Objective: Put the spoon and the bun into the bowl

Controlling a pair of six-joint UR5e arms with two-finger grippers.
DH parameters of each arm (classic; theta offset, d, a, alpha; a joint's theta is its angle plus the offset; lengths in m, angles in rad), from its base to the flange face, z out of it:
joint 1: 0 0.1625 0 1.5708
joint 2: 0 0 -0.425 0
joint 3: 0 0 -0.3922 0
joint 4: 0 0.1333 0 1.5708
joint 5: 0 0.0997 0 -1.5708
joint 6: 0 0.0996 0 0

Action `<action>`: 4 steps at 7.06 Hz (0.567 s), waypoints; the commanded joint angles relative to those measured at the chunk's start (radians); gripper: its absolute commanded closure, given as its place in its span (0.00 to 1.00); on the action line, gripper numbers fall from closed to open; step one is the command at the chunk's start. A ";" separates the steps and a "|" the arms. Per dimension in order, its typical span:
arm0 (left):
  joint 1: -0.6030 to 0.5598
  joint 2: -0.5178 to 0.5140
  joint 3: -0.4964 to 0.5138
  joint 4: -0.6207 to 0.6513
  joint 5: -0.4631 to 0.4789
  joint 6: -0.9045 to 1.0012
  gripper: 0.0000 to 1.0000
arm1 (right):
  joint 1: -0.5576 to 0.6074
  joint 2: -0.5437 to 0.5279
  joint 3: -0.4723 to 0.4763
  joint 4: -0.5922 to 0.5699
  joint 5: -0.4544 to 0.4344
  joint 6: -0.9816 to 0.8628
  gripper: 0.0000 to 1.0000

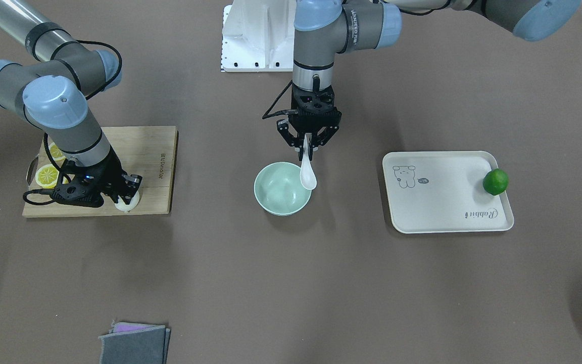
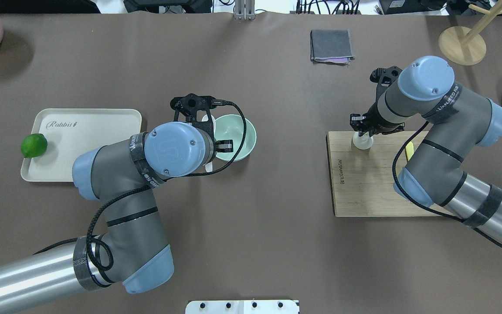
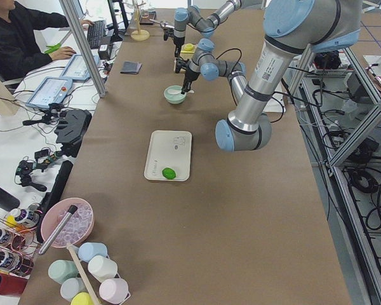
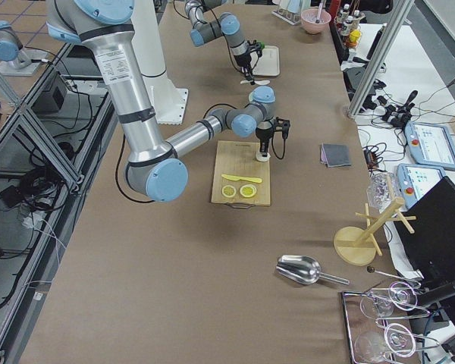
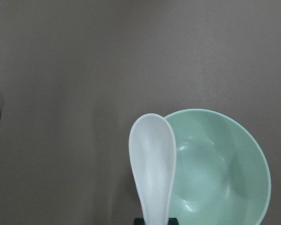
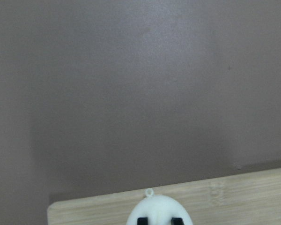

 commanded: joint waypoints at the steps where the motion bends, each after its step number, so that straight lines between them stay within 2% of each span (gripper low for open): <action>1: 0.000 -0.021 0.006 0.001 -0.002 0.003 1.00 | 0.052 0.027 0.027 -0.003 0.041 0.004 1.00; 4: 0.000 -0.115 0.145 -0.015 -0.008 0.003 1.00 | 0.065 0.055 0.024 -0.011 0.041 0.005 1.00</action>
